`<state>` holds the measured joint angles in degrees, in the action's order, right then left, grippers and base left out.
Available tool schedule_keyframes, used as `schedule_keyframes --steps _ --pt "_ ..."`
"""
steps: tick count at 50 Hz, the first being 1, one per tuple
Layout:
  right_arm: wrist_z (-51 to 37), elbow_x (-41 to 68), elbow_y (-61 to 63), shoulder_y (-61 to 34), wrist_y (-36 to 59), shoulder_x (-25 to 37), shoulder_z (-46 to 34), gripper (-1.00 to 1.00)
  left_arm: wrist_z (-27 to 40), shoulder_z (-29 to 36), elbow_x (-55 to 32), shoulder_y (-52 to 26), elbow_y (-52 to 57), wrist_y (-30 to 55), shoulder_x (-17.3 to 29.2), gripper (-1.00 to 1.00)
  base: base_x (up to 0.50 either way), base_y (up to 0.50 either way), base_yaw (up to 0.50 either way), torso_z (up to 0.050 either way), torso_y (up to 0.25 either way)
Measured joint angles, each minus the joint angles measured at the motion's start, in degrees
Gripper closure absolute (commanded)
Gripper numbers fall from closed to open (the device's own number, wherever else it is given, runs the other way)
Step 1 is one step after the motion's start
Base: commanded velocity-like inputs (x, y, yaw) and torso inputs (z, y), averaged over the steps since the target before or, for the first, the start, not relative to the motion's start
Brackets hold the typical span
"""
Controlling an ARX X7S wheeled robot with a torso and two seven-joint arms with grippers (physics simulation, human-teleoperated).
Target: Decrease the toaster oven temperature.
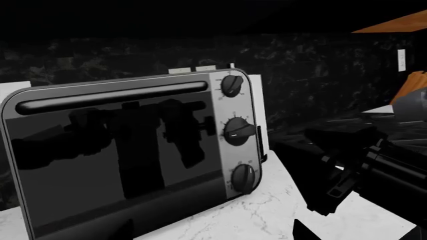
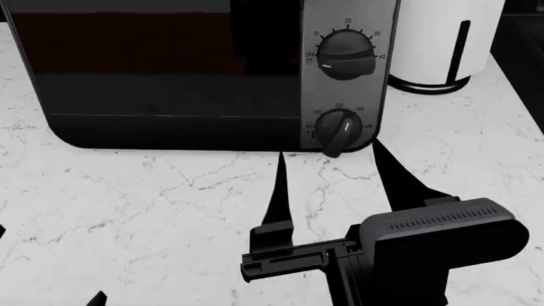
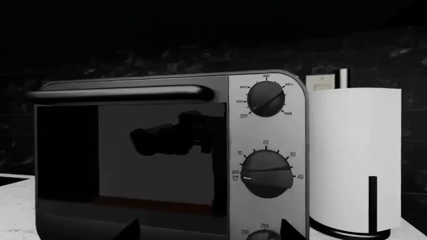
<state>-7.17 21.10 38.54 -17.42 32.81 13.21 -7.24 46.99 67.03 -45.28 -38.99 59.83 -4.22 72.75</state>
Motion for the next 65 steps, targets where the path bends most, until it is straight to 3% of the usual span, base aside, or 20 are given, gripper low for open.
schedule_keyframes --steps 27,65 --pt "-1.9 0.3 0.7 0.3 0.7 0.7 -0.3 -1.0 1.5 7.4 0.3 -6.3 -0.5 -1.8 0.3 -1.0 0.08 0.0 0.0 0.0 0.0" --pt "-12.8 10.3 0.6 -8.5 18.5 -4.6 7.9 -1.0 1.4 9.6 1.3 -6.7 -1.9 -4.0 0.5 -1.0 0.0 0.0 0.0 0.0 0.0"
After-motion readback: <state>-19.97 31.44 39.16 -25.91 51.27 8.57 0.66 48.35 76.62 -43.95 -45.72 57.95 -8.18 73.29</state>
